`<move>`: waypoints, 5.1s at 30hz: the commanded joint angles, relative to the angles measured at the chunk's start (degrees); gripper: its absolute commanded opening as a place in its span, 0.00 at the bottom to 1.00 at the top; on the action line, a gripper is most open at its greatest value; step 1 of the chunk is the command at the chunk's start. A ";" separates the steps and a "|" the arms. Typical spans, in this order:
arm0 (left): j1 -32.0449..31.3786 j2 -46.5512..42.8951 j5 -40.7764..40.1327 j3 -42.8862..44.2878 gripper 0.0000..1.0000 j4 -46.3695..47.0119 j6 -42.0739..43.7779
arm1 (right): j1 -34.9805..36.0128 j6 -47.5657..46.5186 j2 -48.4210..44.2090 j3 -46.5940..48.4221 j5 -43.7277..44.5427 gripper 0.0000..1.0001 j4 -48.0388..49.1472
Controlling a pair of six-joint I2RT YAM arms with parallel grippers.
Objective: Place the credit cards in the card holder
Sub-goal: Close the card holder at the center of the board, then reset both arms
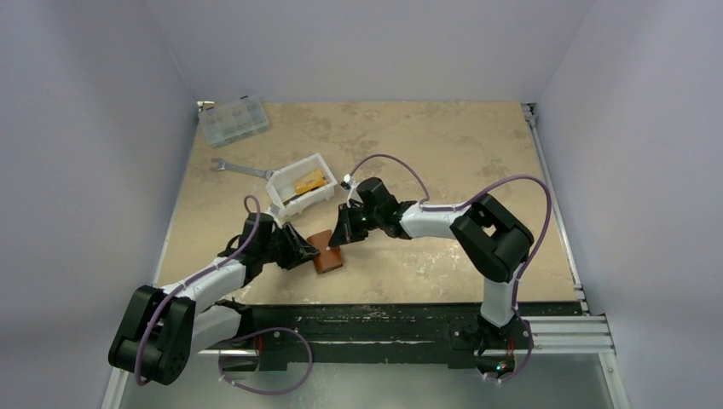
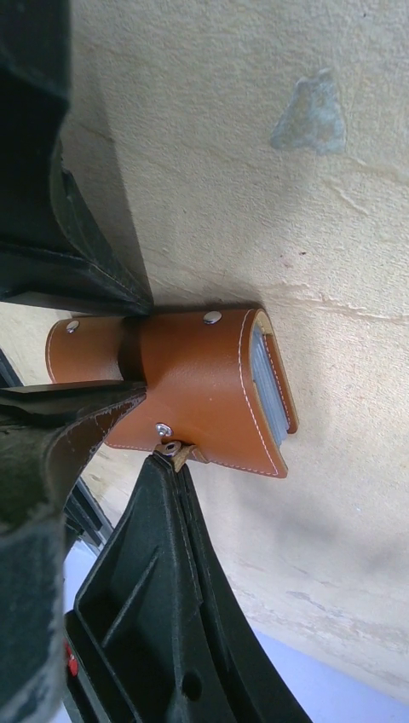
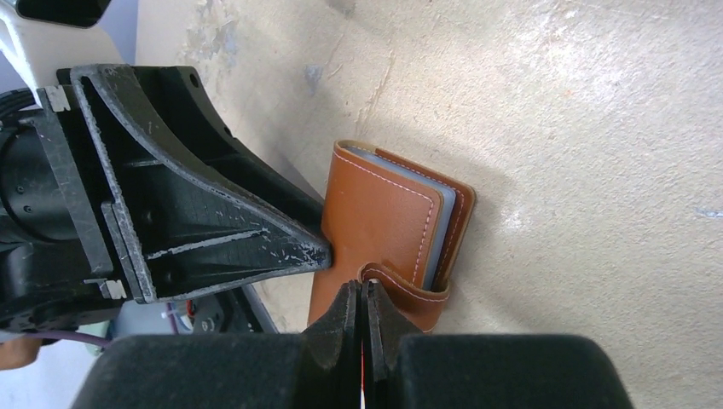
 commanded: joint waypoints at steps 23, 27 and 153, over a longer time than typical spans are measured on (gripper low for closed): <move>-0.89 -0.63 -0.64 -0.05 0.35 1.18 -1.32 | 1.09 -5.67 1.11 -0.01 -7.47 0.00 5.40; -0.98 -0.58 -0.64 -0.06 0.35 1.31 -1.43 | 1.09 -6.70 1.94 1.08 -7.27 0.00 3.94; -27.82 -7.10 -32.03 71.70 0.97 -24.53 39.17 | -13.56 -34.69 -77.78 25.74 63.58 0.99 -39.58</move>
